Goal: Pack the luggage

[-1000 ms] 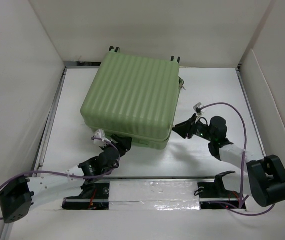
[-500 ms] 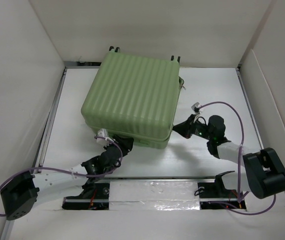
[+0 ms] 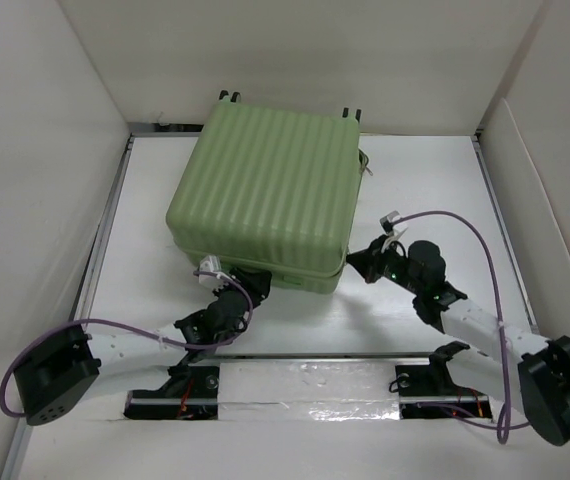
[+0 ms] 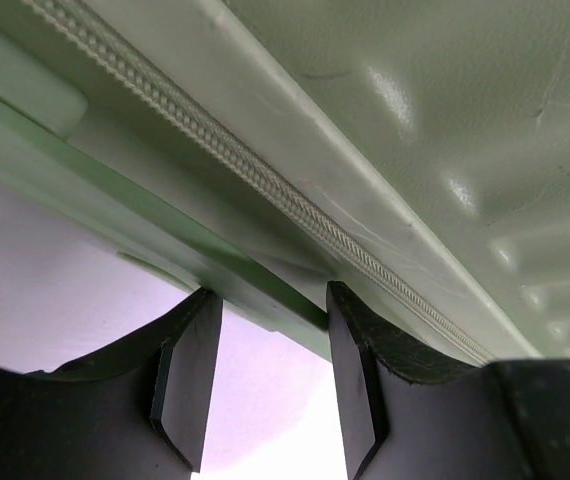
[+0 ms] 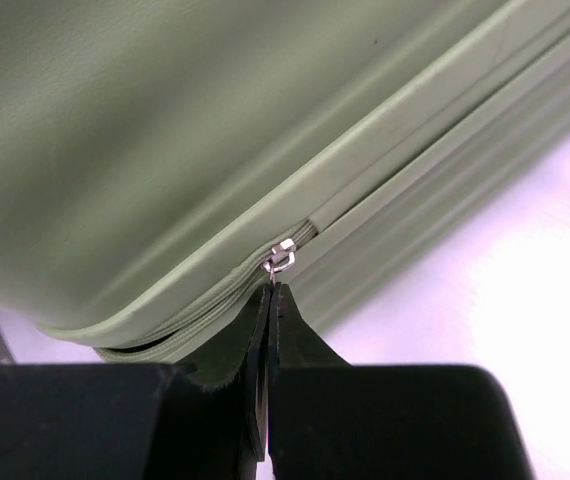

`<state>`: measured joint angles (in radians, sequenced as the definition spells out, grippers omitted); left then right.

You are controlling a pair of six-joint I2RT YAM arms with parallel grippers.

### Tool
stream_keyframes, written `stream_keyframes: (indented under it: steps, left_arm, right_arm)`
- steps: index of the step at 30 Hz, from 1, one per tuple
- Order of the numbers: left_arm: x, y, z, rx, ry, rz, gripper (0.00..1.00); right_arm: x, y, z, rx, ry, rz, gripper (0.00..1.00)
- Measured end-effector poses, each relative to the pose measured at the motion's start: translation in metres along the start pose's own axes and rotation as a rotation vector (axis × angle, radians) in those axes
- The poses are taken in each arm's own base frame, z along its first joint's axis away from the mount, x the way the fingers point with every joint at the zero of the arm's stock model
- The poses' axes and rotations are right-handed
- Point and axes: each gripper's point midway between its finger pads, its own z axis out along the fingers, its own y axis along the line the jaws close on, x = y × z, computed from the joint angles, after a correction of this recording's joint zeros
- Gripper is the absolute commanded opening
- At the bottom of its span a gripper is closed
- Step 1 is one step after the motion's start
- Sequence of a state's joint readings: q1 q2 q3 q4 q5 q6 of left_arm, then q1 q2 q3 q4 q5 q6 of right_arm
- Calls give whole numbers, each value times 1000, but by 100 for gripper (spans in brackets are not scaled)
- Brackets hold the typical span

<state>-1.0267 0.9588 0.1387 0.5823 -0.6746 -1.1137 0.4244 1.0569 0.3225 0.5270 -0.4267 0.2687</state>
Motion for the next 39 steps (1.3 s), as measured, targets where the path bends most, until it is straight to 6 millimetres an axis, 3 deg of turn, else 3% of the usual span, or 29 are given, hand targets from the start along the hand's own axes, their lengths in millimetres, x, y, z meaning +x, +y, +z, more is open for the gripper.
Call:
stream_keyframes:
  steps: [10,15,20,27,30,39]
  left_arm:
    - [-3,-5,12,-14,-59,29,25]
    - [-5,-6,18,-25,-86,49,23]
    - [-10,-7,27,-45,-124,77,20]
    - [-16,-11,35,-62,-168,141,5]
    - [-17,-14,36,-49,-174,146,0]
    - [-11,-24,33,6,-132,129,0]
  right_arm:
    - [26,37,-21,130,15,89,0]
    - [39,65,-26,146,23,135,0]
    - [48,83,-19,228,77,109,0]
    - [58,113,10,251,145,88,0]
    - [58,120,13,238,150,88,0]
    - [56,121,-2,206,165,65,0]
